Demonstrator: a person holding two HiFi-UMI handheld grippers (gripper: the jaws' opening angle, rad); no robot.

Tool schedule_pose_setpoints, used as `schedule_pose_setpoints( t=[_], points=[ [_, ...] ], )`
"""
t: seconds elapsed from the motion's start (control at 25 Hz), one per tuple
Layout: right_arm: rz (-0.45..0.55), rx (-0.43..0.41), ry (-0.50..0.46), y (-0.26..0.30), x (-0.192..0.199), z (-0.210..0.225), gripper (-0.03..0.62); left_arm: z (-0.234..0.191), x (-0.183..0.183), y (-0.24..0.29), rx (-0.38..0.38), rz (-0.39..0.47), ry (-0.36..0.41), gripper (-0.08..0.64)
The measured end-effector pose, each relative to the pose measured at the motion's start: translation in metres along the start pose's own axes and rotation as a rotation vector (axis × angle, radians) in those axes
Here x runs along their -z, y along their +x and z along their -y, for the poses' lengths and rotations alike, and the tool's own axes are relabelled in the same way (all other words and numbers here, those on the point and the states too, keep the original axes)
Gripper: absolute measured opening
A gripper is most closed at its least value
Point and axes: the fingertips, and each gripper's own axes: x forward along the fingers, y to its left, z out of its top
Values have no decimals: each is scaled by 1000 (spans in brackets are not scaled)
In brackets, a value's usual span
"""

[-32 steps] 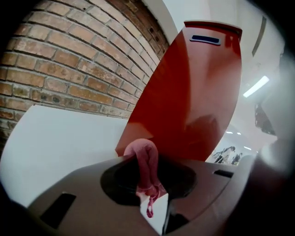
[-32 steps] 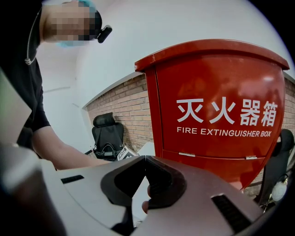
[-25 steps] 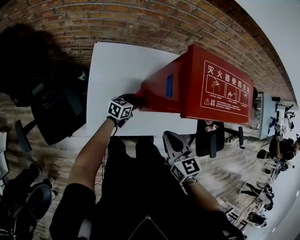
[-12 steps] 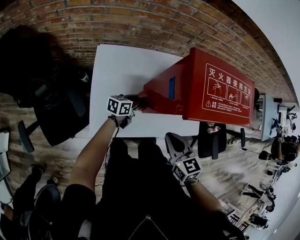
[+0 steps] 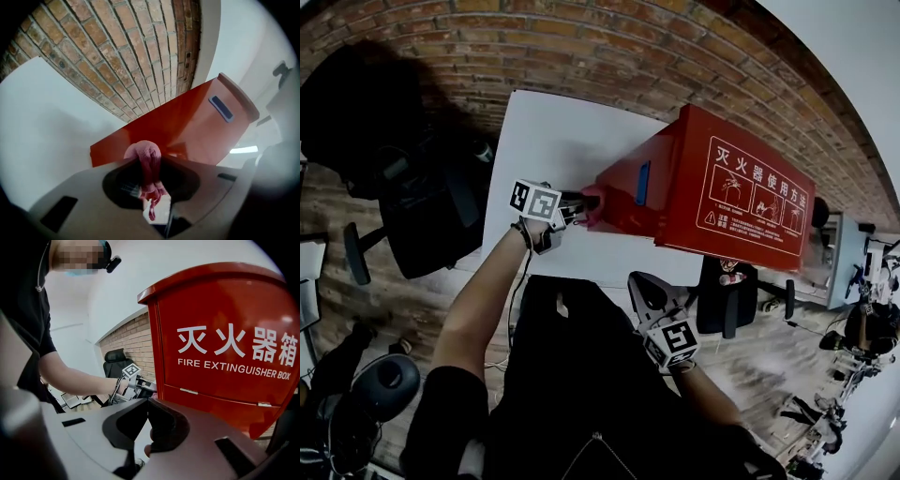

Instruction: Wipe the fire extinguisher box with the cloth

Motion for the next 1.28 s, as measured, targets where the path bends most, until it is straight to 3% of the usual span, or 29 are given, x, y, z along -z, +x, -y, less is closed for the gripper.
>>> schedule_pose_setpoints(
  t=[0.16, 0.36, 0.56, 0.84, 1.08, 1.28],
  points=[
    [-9, -68, 8, 1, -1, 14, 19, 12, -6, -3, 44, -2, -40, 106],
    [-67, -170, -9, 4, 9, 13, 19, 22, -13, -8, 39, 23, -62, 106],
    [-45, -186, -21, 12, 1, 12, 18, 39, -18, -13, 80, 53, -112, 106],
    [12, -43, -36, 26, -12, -1, 18, 70, -28, -22, 115, 38, -111, 106],
    [78, 98, 67, 30, -25, -19, 18, 96, -41, -27, 120, 30, -75, 107],
    [126, 184, 117, 24, -33, -28, 18, 111, -48, -30, 132, 34, -116, 106]
  ],
)
